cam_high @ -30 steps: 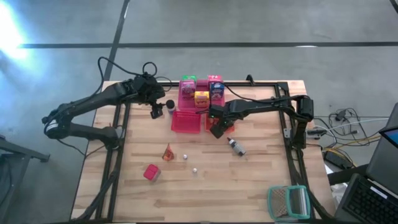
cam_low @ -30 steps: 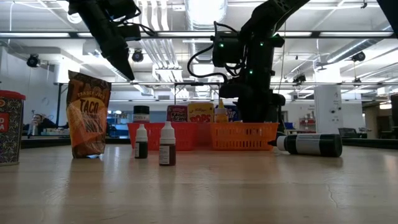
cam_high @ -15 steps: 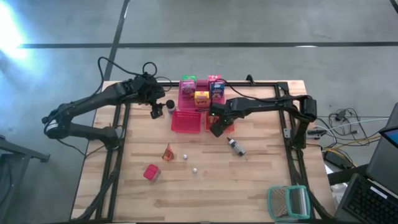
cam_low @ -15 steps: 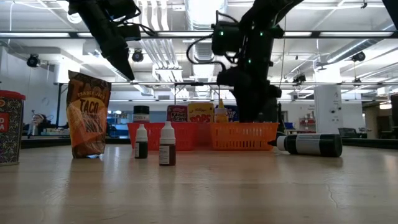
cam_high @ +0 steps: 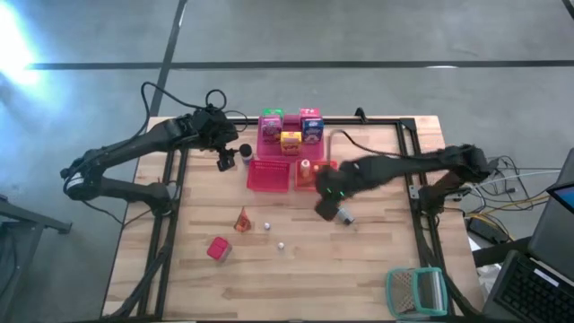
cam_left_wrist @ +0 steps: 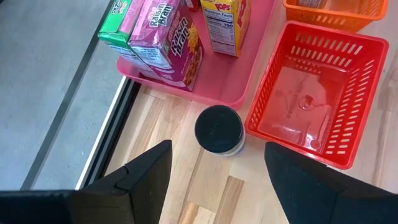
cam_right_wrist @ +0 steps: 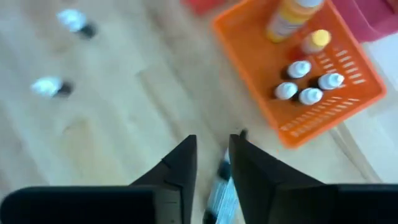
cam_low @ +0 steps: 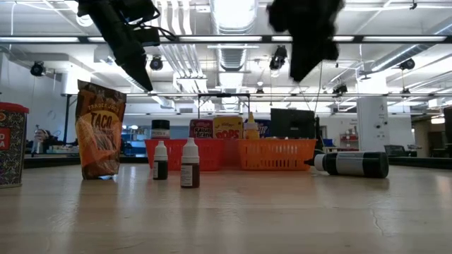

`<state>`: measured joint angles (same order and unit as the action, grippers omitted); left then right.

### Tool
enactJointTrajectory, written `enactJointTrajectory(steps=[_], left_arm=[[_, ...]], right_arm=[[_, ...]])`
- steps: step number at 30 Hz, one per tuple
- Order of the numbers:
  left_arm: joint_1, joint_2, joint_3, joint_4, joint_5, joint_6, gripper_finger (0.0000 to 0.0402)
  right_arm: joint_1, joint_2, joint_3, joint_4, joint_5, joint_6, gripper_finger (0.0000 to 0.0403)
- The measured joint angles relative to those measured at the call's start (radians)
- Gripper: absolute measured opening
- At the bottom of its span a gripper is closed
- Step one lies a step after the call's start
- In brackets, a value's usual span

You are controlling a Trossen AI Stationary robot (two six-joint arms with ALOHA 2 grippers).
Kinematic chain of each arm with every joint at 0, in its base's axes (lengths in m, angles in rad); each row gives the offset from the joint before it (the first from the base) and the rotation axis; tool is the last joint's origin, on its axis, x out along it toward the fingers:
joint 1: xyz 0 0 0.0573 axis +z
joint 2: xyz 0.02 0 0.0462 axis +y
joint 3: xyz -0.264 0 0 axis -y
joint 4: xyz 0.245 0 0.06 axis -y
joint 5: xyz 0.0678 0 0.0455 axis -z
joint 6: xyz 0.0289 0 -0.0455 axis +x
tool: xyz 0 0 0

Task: Pick & Place Kitchen Items
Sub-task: Move the small violet food coloring bottle to the middle right of the table

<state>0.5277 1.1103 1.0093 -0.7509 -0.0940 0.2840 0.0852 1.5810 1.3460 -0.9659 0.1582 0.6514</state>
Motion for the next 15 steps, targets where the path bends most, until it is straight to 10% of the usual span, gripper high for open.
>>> enactJointTrajectory(steps=[15], left_arm=[[0.000,0.000,0.000,0.000,0.000,0.000,0.0262]], right_arm=[[0.179,-0.374,-0.237,0.193,0.119,-0.044,0.0008]])
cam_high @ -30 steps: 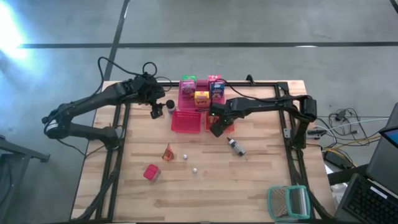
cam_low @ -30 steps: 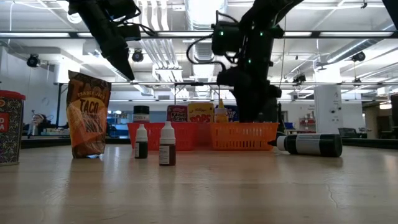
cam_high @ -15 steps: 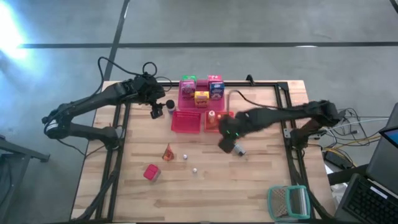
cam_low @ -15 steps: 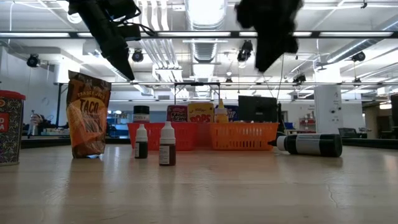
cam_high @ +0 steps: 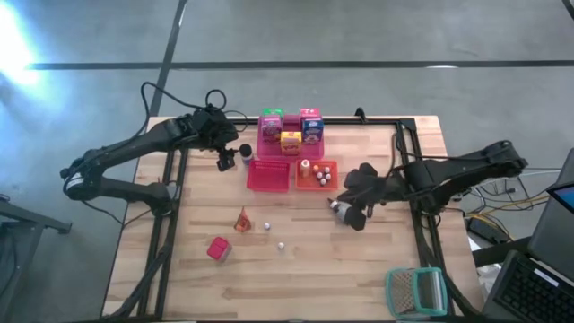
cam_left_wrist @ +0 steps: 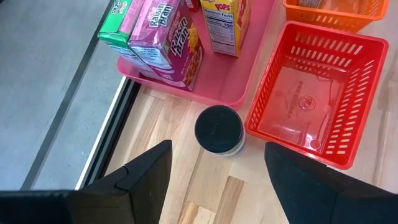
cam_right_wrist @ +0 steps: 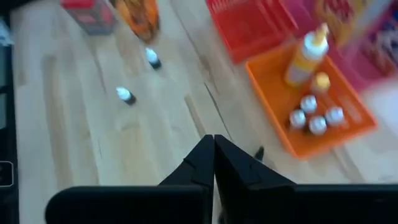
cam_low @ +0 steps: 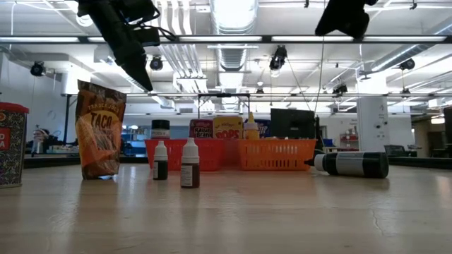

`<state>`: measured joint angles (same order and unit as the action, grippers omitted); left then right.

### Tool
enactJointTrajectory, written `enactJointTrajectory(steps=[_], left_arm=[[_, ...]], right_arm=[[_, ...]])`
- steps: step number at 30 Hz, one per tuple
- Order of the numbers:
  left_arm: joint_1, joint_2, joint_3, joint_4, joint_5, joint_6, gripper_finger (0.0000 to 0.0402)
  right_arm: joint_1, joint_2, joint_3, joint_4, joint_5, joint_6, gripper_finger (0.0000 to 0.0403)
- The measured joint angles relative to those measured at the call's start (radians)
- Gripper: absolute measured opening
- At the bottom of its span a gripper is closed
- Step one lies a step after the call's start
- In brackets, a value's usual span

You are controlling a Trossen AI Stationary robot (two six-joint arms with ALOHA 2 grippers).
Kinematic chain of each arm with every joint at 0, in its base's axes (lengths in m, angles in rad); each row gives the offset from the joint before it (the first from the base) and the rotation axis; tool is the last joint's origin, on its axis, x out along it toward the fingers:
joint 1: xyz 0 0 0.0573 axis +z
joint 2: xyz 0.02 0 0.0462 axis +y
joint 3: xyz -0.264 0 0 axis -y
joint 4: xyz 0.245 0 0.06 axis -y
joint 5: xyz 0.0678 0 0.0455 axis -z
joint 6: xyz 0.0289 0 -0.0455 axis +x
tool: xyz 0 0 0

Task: Pick & Place Kitchen Items
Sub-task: Move the small violet food coloring bottle to the middle right of the table

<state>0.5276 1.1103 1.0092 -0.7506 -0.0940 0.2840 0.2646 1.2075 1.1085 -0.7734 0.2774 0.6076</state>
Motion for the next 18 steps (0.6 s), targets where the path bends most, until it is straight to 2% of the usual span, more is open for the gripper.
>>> enactJointTrajectory(steps=[6,16,18], left_arm=[[0.000,0.000,0.000,0.000,0.000,-0.010,0.0262],[0.000,0.001,0.000,0.029,0.001,-0.049,0.0262],[-0.001,0.004,0.000,0.065,0.053,-0.090,0.0262]], right_arm=[[-0.005,-0.115,-0.137,0.163,-0.001,-0.068,0.0008],[-0.013,-0.193,-0.212,0.159,0.051,-0.035,0.0008],[-0.013,-0.193,-0.212,0.160,0.080,-0.035,0.0008]])
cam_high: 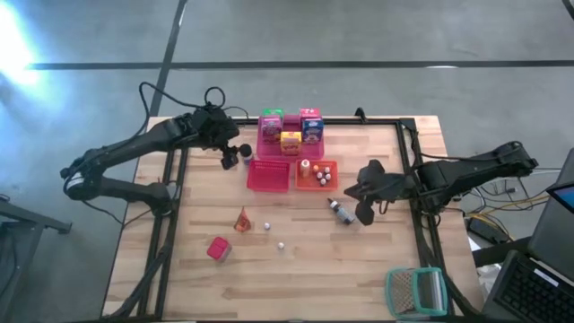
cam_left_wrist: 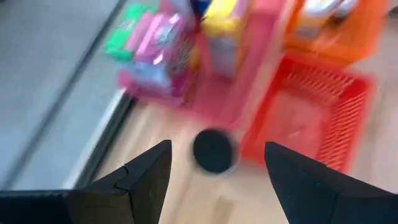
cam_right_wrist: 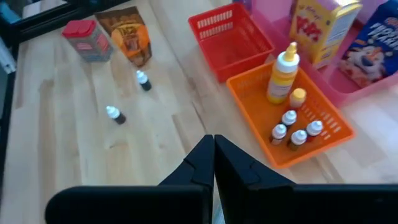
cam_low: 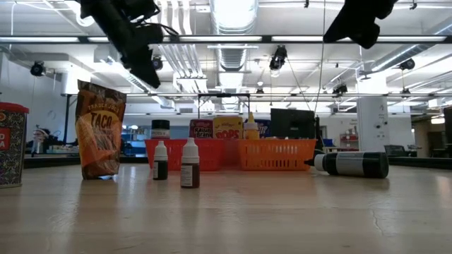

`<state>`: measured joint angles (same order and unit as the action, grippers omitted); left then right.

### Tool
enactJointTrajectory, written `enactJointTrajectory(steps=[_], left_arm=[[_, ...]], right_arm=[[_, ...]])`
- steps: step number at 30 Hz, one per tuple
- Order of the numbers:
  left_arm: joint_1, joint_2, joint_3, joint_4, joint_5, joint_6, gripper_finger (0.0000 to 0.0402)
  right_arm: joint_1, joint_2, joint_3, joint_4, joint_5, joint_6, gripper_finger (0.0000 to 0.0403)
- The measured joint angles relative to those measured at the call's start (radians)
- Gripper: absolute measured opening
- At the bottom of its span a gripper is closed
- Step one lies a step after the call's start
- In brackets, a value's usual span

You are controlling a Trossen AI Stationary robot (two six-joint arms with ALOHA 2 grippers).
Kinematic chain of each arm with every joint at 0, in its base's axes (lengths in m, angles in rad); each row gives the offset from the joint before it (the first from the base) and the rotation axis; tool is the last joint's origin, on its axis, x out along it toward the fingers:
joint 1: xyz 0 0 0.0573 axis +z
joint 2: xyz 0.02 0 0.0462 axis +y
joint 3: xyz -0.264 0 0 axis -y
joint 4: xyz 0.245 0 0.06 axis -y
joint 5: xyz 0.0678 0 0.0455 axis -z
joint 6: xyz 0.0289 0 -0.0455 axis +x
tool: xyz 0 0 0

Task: Pick & Place Kitchen Items
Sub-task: Move the small violet food coloring bottle to the middle right of the table

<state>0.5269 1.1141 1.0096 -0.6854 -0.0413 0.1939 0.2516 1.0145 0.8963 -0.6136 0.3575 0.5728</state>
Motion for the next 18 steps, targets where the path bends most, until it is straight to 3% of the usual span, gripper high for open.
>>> enactJointTrajectory(steps=[4,6,10,18], left_arm=[[-0.030,0.007,0.000,0.002,0.310,-0.067,0.0262],[-0.069,0.007,0.000,0.001,0.375,-0.074,0.0262],[-0.187,0.007,0.000,0.019,0.328,-0.076,0.0262],[-0.462,0.024,0.005,0.084,0.092,-0.045,0.0262]], right_arm=[[-0.001,0.010,-0.001,-0.001,0.014,0.000,0.0008],[-0.002,0.015,-0.001,0.000,0.014,-0.004,0.0008],[-0.001,0.015,-0.001,0.000,0.015,-0.007,0.0008],[-0.003,0.017,-0.001,0.002,0.095,0.000,0.0008]])
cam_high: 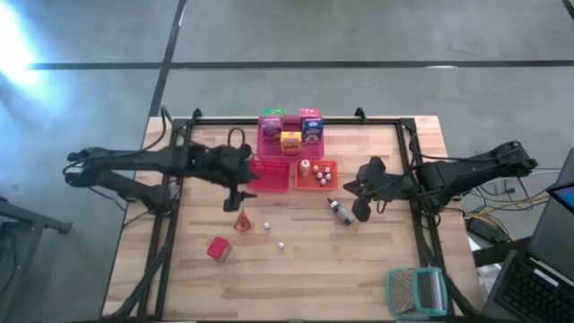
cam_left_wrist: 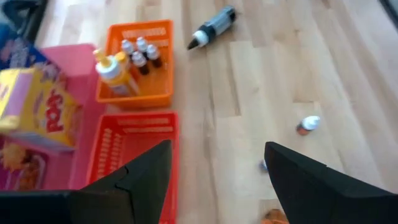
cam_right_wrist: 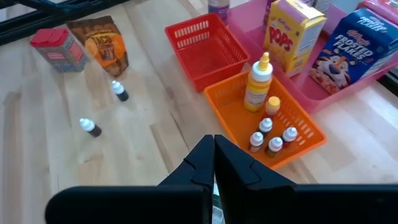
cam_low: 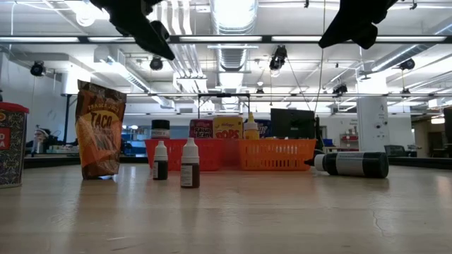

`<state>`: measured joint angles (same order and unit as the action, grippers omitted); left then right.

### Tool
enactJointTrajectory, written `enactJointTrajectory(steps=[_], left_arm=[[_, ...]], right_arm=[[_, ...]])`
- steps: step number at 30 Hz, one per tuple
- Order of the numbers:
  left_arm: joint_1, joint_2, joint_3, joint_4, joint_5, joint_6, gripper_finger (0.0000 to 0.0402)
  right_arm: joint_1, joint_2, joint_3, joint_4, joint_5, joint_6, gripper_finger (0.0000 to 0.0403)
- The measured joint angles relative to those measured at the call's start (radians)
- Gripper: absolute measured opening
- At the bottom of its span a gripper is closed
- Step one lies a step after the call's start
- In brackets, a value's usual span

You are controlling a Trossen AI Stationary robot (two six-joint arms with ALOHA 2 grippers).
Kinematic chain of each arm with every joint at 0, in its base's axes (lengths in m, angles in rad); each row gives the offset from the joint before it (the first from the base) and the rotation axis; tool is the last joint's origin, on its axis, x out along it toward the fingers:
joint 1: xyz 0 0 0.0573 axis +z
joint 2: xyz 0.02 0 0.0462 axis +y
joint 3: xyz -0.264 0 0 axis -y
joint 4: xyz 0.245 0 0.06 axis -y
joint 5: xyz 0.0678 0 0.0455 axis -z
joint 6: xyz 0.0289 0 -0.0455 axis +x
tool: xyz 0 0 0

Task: Pick & Place Kitchen Items
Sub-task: Move the small violet food coloring bottle to the middle right of the table

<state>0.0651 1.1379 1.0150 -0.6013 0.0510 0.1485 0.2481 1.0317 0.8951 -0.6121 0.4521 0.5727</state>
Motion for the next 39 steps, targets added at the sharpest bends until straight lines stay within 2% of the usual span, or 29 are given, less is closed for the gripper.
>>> enactJointTrajectory(steps=[8,21,29,39], left_arm=[[-0.095,0.023,0.020,-0.026,-0.009,-0.041,0.0261],[-0.239,0.294,0.089,-0.053,-0.033,-0.036,0.0261],[-0.249,0.435,0.162,-0.102,-0.039,-0.074,0.0261],[-0.250,0.515,0.157,-0.115,-0.053,-0.124,0.0261]], right_arm=[[-0.001,0.001,0.000,0.014,0.004,0.001,0.0008],[0.000,0.007,0.000,0.020,0.004,-0.013,0.0008],[0.000,0.010,0.000,0.020,0.004,-0.055,0.0008],[0.000,0.014,0.000,0.019,0.004,-0.075,0.0008]])
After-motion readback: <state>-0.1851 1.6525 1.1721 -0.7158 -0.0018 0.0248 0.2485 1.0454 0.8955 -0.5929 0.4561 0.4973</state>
